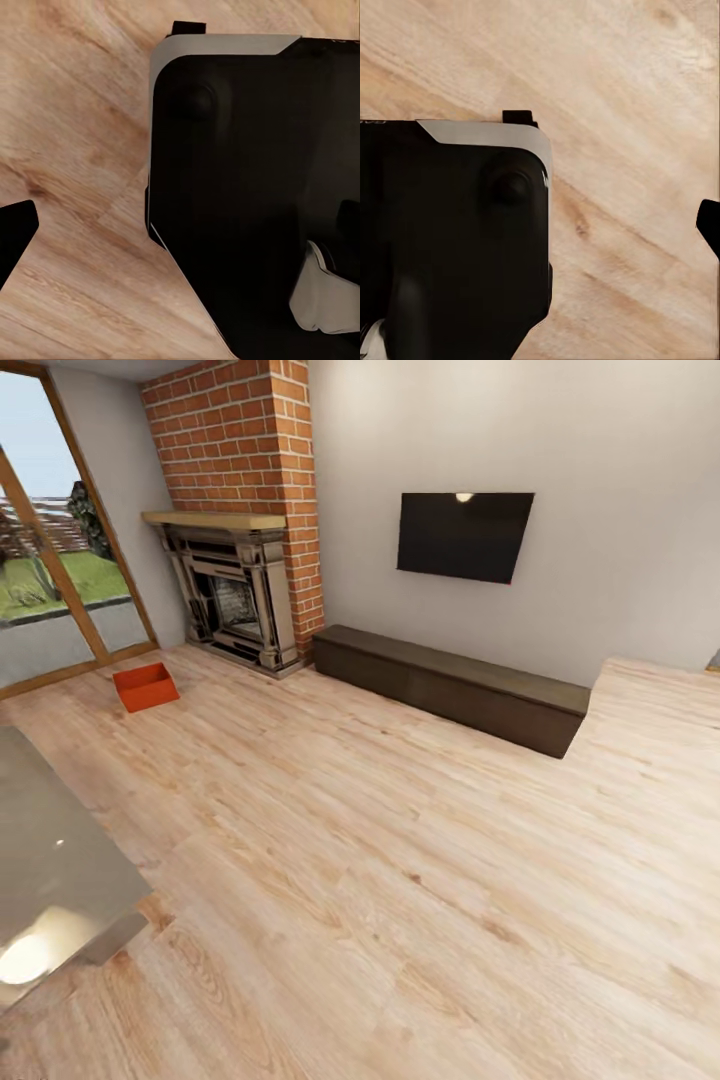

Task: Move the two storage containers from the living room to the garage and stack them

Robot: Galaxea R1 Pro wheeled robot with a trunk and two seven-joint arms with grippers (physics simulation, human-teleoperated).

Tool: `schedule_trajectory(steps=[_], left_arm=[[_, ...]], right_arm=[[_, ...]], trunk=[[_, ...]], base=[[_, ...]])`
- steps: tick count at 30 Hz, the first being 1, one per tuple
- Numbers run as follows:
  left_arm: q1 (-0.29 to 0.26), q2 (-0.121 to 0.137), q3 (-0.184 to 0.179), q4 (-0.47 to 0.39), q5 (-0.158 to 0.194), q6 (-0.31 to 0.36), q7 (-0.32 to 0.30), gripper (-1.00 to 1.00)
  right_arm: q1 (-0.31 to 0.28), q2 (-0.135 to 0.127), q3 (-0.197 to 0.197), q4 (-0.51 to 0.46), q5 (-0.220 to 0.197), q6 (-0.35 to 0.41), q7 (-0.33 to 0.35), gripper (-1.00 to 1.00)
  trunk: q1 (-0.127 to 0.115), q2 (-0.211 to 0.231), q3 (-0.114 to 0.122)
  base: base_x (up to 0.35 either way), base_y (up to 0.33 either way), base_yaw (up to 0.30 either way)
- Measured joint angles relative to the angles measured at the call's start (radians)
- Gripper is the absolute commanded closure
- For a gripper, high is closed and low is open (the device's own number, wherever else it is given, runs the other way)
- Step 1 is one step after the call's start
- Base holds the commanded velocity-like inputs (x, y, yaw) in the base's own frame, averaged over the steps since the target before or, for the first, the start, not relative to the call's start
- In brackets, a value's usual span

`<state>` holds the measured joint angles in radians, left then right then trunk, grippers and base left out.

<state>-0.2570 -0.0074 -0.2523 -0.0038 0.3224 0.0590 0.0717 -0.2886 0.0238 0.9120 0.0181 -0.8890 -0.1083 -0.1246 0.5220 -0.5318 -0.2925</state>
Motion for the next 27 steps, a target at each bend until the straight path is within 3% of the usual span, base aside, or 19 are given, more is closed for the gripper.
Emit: schedule_trajectory(steps=[14,27], left_arm=[[0.0,0.0,0.0,0.0,0.0,0.0,0.0,-1.0],[0.0,0.001,0.0,0.0,0.0,0.0,0.0,-1.0]], right_arm=[[0.0,0.0,0.0,0.0,0.0,0.0,0.0,-1.0],[0.032,0.001,0.0,0.008,-0.004,0.008,0.027,-1.0]], trunk=[[0.0,0.0,0.0],[0.0,0.0,0.0]], base=[[0.322,0.0,0.268],[0.322,0.0,0.031]])
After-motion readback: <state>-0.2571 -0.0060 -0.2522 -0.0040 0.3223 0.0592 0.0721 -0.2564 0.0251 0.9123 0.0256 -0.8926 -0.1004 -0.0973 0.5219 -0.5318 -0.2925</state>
